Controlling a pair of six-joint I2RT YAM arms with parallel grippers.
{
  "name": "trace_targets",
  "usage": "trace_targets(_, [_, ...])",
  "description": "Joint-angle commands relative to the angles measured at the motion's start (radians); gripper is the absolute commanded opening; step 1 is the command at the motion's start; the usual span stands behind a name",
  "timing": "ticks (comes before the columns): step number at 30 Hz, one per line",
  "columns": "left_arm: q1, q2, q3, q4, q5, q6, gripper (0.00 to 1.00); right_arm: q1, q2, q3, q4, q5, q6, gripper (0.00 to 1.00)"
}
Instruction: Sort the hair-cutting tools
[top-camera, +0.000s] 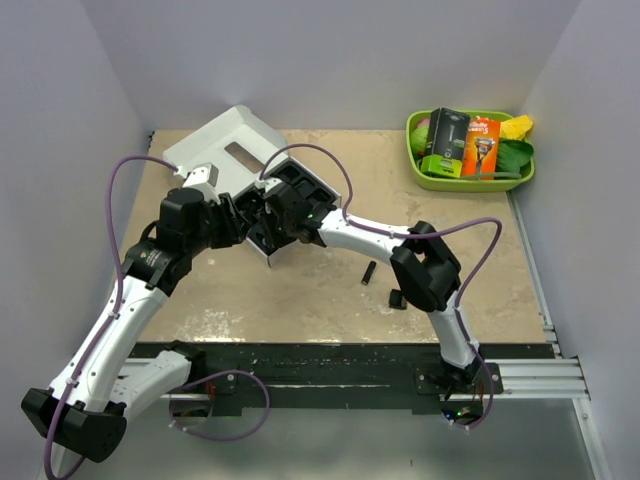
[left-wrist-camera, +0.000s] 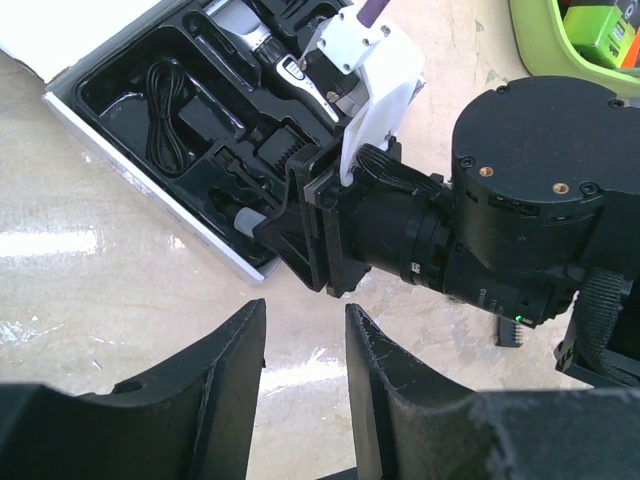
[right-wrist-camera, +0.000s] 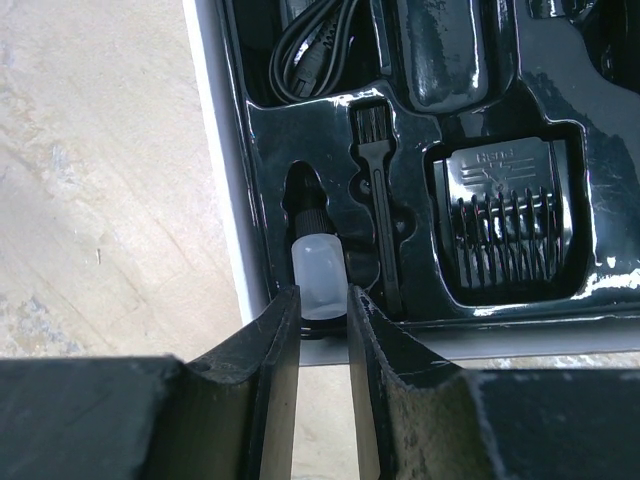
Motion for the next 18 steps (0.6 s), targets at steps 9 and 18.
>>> trace_targets(9, [0.006, -0.004, -0.020, 0.036, -0.001, 0.023, 0.43, 0.004, 0.068, -0.004, 0.068, -0.002, 0.025, 0.24])
trace_targets(18, [0.005, 0.002, -0.012, 0.038, -0.001, 0.023, 0.43, 0.010, 0.064, -0.052, 0.077, 0.024, 0.019, 0.22])
